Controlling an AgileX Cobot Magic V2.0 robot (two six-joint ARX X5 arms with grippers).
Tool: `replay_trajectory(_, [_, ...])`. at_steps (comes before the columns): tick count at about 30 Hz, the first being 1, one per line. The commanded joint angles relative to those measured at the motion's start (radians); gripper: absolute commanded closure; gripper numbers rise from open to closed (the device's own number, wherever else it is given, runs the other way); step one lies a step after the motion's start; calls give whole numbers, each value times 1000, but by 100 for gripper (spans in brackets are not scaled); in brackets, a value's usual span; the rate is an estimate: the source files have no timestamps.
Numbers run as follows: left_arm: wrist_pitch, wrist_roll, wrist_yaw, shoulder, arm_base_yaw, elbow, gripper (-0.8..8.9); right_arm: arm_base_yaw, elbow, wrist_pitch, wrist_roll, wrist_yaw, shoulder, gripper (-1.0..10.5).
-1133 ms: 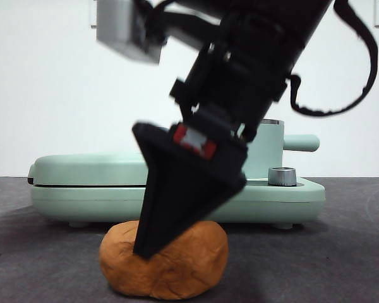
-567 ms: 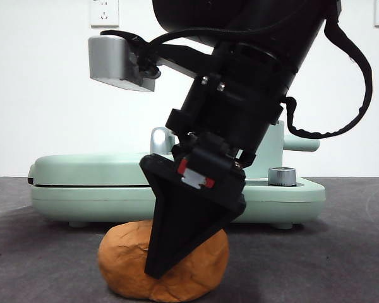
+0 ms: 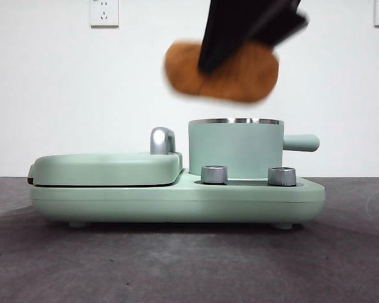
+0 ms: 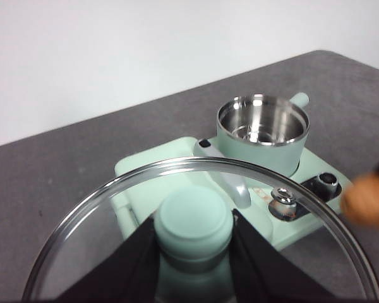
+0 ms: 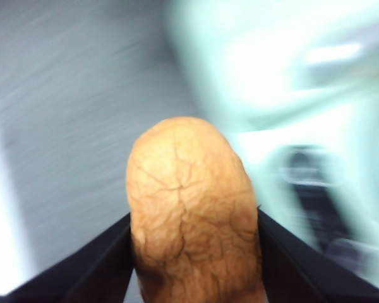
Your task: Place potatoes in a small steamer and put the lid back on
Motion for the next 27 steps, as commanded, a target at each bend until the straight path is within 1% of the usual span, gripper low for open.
replay_trajectory(1, [50,-2,-3,0,-4,16,798,-40,134,-27,44,60,25,704])
replay_trajectory(6, [69,-4,-3,0,-4,16,798,-145,318,-27,44,61,84,704])
replay_trajectory(10, [71,-4,-3,0,-4,16,798,-236,449,-28,42,55,174,704])
replay_trajectory(12, [71,-4,-3,0,-4,16,798,-281,515,-32,37,42,233,704])
replay_trajectory(16, [71,-4,-3,0,-4,16,798,-354,626,-48,35,-17,353,704])
replay_trajectory(22, [71,-4,-3,0,-4,16,798,-415,720,-56,24,-49,511,703])
replay_trajectory(27, [71,-4,-3,0,-4,16,798,-446,730,-60,18,-50,608,704])
